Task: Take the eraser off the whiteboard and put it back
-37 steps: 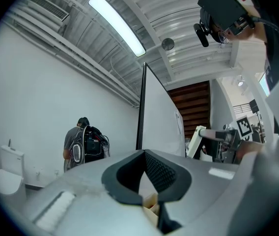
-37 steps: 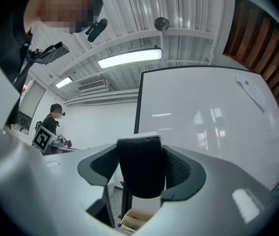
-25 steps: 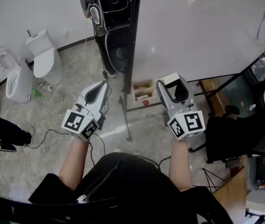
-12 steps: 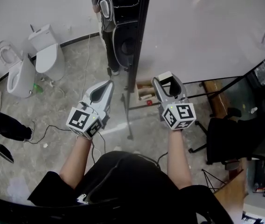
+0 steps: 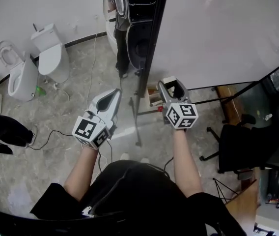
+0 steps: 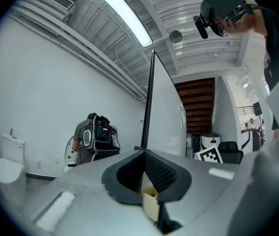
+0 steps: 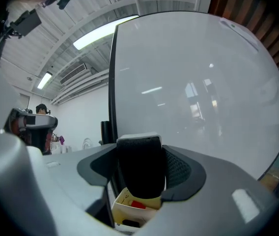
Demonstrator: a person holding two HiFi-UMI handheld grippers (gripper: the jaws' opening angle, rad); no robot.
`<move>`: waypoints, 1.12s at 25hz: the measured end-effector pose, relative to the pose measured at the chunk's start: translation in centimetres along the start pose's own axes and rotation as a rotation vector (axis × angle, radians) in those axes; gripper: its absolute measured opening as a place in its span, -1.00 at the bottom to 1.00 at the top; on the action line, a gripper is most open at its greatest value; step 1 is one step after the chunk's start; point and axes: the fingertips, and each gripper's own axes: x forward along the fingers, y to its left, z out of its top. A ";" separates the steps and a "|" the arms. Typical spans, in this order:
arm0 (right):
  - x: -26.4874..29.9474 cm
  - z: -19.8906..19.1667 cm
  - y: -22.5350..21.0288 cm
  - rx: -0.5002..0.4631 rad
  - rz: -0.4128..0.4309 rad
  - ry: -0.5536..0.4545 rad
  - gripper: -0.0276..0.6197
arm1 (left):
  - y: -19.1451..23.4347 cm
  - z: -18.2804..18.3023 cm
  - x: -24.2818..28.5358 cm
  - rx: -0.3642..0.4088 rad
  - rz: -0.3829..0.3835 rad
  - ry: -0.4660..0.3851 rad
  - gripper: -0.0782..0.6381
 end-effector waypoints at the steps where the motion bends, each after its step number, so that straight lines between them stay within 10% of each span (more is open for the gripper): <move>1: 0.3 -0.4 0.0 0.001 -0.005 0.006 -0.05 | 0.2 -0.2 -0.1 0.000 0.000 0.004 -0.77; 28: 3.9 -9.5 0.9 -0.159 -0.111 0.333 -0.03 | 2.5 -1.6 -0.8 0.000 -0.012 0.040 -0.77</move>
